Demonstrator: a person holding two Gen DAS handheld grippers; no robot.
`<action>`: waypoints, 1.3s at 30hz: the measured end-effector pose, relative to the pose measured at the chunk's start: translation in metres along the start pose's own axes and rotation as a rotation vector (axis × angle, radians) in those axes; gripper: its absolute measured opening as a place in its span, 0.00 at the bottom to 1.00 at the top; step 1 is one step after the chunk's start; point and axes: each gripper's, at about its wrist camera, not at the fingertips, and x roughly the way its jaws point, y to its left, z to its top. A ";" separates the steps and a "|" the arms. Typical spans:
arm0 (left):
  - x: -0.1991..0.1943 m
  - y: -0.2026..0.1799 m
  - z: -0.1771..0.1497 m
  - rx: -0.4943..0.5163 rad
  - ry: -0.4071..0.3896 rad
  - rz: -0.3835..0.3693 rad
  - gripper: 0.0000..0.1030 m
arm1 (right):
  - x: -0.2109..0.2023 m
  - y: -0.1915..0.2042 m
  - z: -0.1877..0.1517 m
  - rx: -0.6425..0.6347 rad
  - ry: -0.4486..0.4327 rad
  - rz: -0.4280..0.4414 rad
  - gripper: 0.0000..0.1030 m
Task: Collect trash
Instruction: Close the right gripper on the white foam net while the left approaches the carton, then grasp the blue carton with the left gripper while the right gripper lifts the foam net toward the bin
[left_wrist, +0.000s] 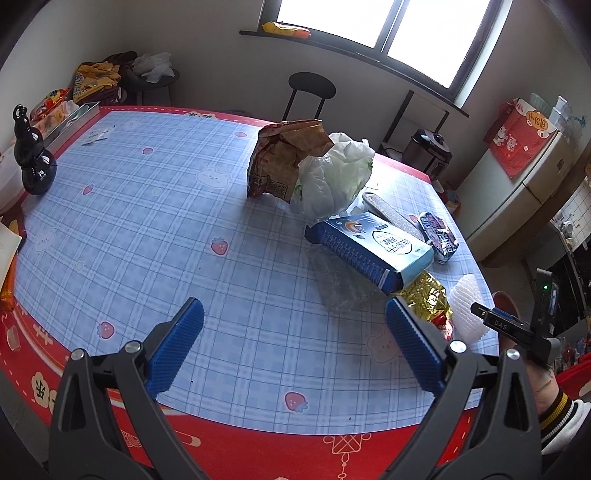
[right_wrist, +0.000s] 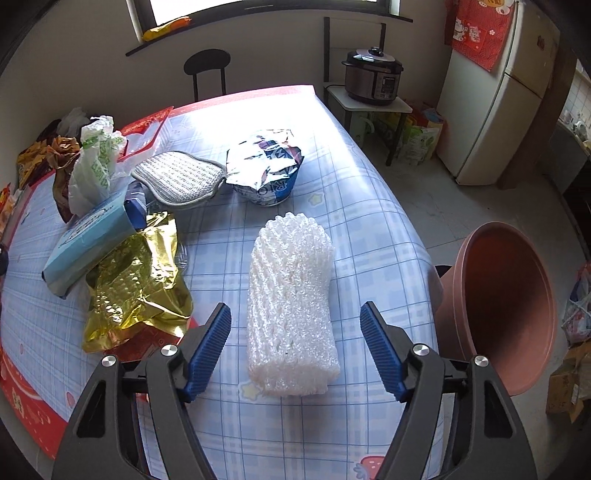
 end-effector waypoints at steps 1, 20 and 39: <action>0.001 0.003 0.001 -0.002 0.004 -0.005 0.94 | 0.003 -0.001 -0.001 0.019 0.010 0.007 0.69; 0.033 -0.055 0.003 -0.101 0.148 -0.276 0.74 | -0.077 -0.032 -0.030 0.030 -0.157 0.182 0.27; 0.176 -0.038 0.012 -0.731 0.277 -0.526 0.74 | -0.098 -0.110 -0.065 0.128 -0.130 0.025 0.27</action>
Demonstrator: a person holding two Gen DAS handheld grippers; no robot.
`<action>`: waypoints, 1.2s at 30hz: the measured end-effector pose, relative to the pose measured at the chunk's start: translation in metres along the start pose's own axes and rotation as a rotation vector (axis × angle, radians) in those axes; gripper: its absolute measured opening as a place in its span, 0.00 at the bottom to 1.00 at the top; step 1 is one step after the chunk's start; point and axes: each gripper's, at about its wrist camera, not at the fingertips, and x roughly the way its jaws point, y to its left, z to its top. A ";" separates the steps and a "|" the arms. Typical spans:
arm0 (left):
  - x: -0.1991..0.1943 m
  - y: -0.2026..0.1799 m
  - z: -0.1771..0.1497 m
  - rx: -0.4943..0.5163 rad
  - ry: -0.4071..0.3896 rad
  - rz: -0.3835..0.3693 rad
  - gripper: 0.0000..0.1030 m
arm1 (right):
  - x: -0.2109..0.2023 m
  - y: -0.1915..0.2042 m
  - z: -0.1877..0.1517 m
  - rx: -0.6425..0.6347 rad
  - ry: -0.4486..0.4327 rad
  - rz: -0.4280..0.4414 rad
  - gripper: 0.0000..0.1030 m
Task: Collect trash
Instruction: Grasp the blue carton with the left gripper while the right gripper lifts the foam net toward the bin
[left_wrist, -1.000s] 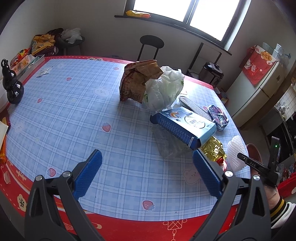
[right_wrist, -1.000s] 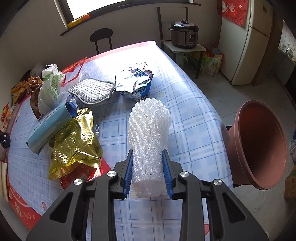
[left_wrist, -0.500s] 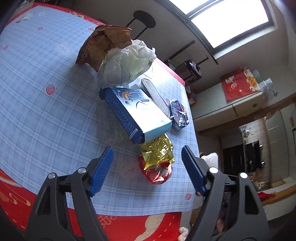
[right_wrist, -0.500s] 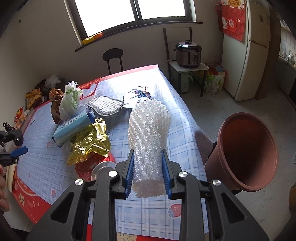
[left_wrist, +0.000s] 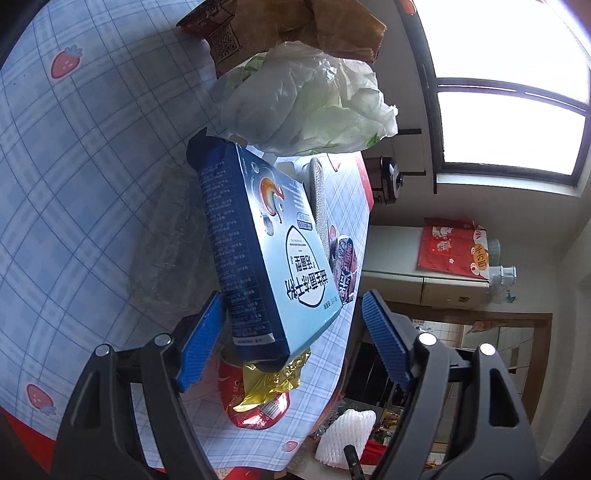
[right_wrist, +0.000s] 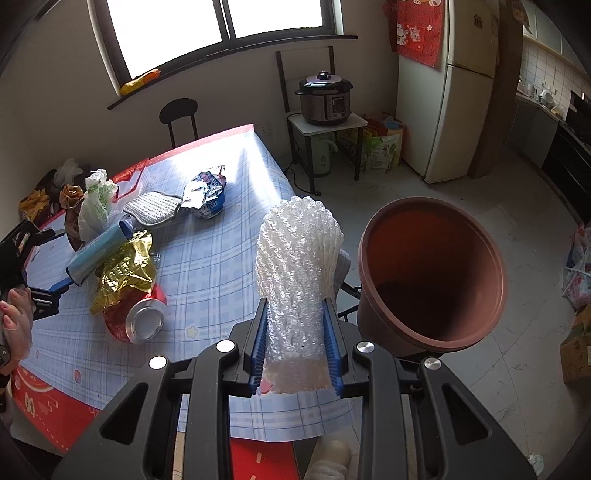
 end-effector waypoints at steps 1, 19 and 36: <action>0.003 0.001 0.001 -0.005 0.005 0.005 0.74 | 0.000 0.000 -0.001 0.002 0.001 -0.004 0.27; 0.026 0.014 0.000 -0.021 0.041 0.013 0.48 | -0.004 0.013 -0.003 -0.021 0.008 0.009 0.27; -0.041 -0.031 -0.037 0.284 -0.068 0.032 0.37 | -0.017 0.006 -0.002 -0.002 -0.044 0.073 0.27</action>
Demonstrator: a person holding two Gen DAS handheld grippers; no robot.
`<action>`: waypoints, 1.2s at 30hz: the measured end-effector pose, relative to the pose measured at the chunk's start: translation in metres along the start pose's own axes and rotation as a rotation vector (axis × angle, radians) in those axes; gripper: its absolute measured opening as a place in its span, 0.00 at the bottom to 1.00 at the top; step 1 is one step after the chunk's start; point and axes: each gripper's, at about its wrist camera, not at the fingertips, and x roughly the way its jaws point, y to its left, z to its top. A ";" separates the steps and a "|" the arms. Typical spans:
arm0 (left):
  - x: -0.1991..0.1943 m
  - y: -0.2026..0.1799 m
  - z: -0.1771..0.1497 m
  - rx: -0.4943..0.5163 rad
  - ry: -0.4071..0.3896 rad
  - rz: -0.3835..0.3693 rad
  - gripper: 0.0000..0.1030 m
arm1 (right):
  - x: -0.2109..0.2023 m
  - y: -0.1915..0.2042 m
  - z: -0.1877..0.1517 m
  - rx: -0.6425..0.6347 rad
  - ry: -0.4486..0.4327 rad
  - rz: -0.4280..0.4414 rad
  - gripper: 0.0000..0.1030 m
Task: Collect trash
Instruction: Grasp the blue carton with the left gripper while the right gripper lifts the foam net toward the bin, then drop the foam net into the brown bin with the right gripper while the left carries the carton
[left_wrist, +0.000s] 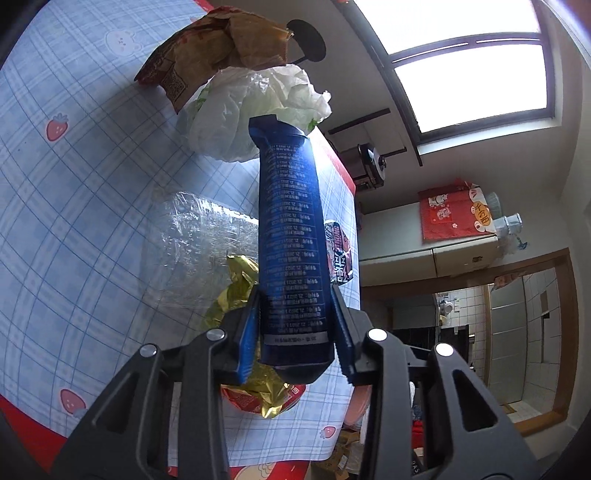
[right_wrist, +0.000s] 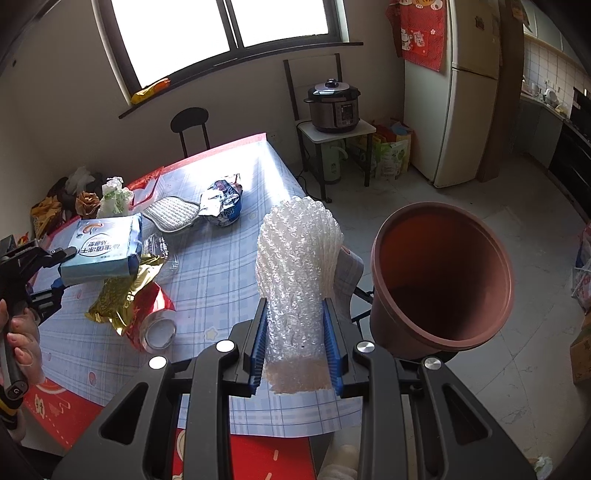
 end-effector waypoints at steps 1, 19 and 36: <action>-0.007 -0.004 -0.003 0.023 -0.014 0.004 0.37 | -0.001 0.000 0.001 0.001 -0.005 0.005 0.27; -0.074 -0.131 -0.059 0.425 -0.176 -0.014 0.36 | -0.041 -0.068 0.015 0.088 -0.154 0.020 0.27; -0.047 -0.204 -0.126 0.512 -0.168 -0.055 0.36 | -0.009 -0.194 0.079 0.123 -0.193 -0.114 0.27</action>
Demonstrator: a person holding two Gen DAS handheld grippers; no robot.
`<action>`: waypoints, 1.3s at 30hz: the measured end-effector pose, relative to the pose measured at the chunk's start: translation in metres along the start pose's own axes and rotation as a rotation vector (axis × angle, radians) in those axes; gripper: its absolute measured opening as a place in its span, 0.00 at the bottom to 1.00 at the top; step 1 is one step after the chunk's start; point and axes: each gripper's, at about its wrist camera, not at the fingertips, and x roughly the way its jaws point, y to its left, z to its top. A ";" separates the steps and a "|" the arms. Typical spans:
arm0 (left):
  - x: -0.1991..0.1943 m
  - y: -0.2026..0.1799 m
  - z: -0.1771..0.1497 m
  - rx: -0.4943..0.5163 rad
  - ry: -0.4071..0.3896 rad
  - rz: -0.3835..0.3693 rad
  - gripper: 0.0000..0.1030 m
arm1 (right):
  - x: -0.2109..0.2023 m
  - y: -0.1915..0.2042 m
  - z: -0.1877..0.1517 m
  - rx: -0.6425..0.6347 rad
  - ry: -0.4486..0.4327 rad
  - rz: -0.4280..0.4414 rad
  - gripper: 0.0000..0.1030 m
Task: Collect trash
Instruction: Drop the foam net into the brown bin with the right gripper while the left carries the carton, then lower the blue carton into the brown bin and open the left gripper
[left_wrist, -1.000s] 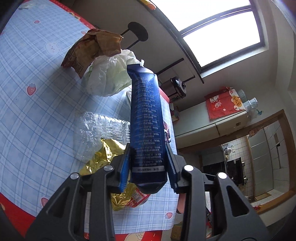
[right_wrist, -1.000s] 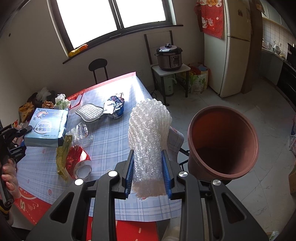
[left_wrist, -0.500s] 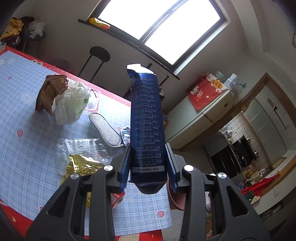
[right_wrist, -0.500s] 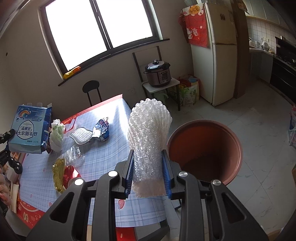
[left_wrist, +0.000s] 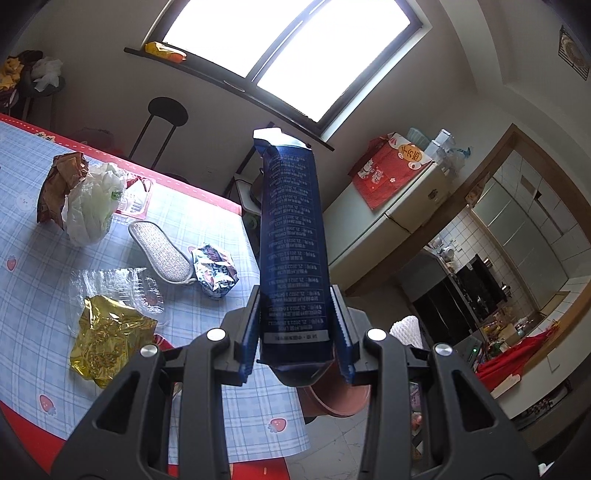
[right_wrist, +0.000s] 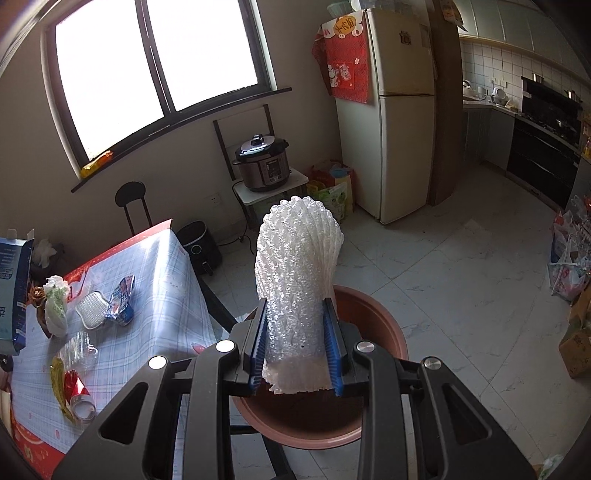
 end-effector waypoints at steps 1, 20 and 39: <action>0.000 -0.002 -0.001 0.001 -0.002 0.004 0.36 | 0.002 -0.001 0.005 -0.003 -0.005 0.002 0.28; 0.043 -0.046 -0.009 0.082 0.063 -0.052 0.36 | -0.053 -0.012 0.044 0.003 -0.151 -0.055 0.95; 0.214 -0.181 -0.070 0.233 0.305 -0.300 0.53 | -0.174 -0.116 -0.007 0.154 -0.176 -0.254 0.95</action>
